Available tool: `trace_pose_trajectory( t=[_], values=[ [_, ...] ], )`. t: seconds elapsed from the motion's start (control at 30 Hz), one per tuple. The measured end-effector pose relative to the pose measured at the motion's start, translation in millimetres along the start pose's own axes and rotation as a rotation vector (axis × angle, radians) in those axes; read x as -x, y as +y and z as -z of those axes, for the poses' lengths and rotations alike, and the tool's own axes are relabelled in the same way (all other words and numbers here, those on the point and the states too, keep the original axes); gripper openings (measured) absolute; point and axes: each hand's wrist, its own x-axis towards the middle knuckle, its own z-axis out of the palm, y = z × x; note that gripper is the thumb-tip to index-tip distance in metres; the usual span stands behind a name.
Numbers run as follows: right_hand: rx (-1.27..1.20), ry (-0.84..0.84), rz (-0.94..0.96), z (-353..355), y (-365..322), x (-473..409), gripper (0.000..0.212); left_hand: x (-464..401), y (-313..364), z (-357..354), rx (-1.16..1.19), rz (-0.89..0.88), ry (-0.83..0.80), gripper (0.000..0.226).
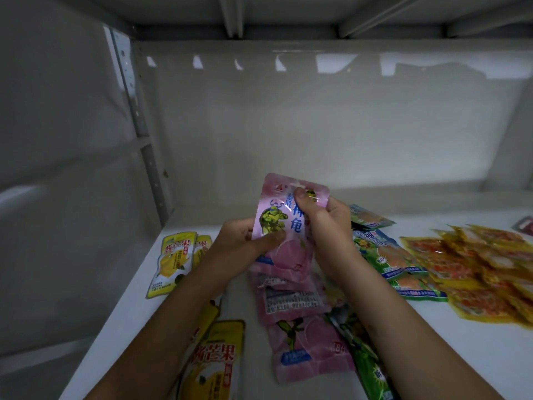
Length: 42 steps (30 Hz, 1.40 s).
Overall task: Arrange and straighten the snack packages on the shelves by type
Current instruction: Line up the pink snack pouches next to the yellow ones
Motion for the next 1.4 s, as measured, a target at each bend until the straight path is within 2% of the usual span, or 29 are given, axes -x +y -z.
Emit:
trace_pose_trajectory(
  t=[0.07, 0.13, 0.17, 0.23, 0.27, 0.37, 0.4, 0.5, 0.53, 0.57, 0.7, 0.8, 0.93, 1.0, 1.07, 1.1, 1.17, 1.23, 1.27, 1.33, 1.4],
  values=[
    [-0.026, -0.024, -0.037, 2.3, -1.4, -2.3, 0.031, -0.7, -3.3, -1.5, -0.047, -0.039, 0.032, 0.024],
    [0.017, -0.132, -0.047, 4.1, -1.4, -3.2, 0.034, -1.8, -5.1, 0.2, -0.085, -0.066, 0.107, 0.042],
    [0.09, -0.199, -0.06, 5.3, -0.3, -2.5, 0.032, -2.9, -6.4, 2.7, -0.069, -0.071, 0.139, 0.041],
    [0.232, -0.274, -0.036, 7.6, 6.7, -1.2, 0.018, -2.8, -6.0, 5.5, -0.017, -0.079, 0.161, 0.024],
    [0.291, -0.265, 0.001, 7.3, 9.4, 0.0, 0.015, -2.2, -6.0, 5.7, -0.009, -0.078, 0.161, 0.019],
    [0.336, -0.184, 0.082, 5.1, 15.3, 0.3, 0.023, -1.5, -3.7, 4.0, -0.014, -0.067, 0.149, 0.018],
    [0.317, -0.168, 0.091, 4.3, 14.1, 0.6, 0.03, 0.3, -1.9, 2.6, 0.022, -0.043, 0.112, 0.016],
    [0.256, -0.178, 0.075, 4.7, 11.6, -0.6, 0.082, -0.9, -3.3, 1.5, 0.12, 0.099, 0.012, 0.019],
    [0.255, -0.195, 0.073, 5.4, 13.0, -1.5, 0.092, -1.8, -4.9, 2.2, 0.114, 0.106, 0.013, 0.02],
    [0.248, -0.209, 0.072, 4.9, 12.9, -1.5, 0.092, -2.7, -6.9, 3.2, 0.112, 0.096, 0.029, 0.02],
    [0.194, -0.24, -0.031, 4.9, 7.1, 1.7, 0.045, -2.7, -8.1, 3.7, 0.083, 0.018, 0.082, 0.016],
    [0.291, -0.281, -0.083, 6.9, 11.2, 0.4, 0.025, -3.8, -11.0, 6.8, 0.033, -0.026, 0.136, 0.011],
    [0.433, -0.249, -0.03, 7.5, 19.7, -3.3, 0.038, -6.1, -13.6, 9.9, 0.035, -0.033, 0.168, 0.013],
    [0.447, -0.223, -0.01, 8.8, 19.7, -4.1, 0.027, -5.8, -10.9, 8.4, 0.094, 0.013, 0.162, 0.021],
    [0.474, -0.206, 0.015, 10.0, 21.4, -6.5, 0.029, -5.4, -7.5, 6.8, 0.166, 0.075, 0.127, 0.025],
    [0.502, -0.196, 0.034, 10.0, 23.6, -7.6, 0.036, -5.1, -6.7, 6.2, 0.188, 0.1, 0.103, 0.026],
    [0.586, -0.196, 0.092, 10.1, 29.5, -10.0, 0.062, -5.2, -7.2, 5.1, 0.158, 0.109, 0.094, 0.022],
    [0.617, -0.193, 0.136, 10.1, 35.4, -12.0, 0.083, -5.9, -9.6, 4.8, 0.104, 0.087, 0.151, 0.017],
    [0.59, -0.195, 0.144, 9.3, 36.2, -12.3, 0.087, -6.8, -11.6, 5.5, 0.091, 0.077, 0.175, 0.016],
    [0.506, -0.203, 0.121, 7.9, 31.1, -8.5, 0.078, -8.5, -14.4, 8.4, 0.072, 0.062, 0.194, 0.017],
    [0.474, -0.251, 0.076, 7.4, 28.1, -6.8, 0.052, -9.6, -16.0, 11.5, 0.032, 0.045, 0.196, 0.017]
  ],
)
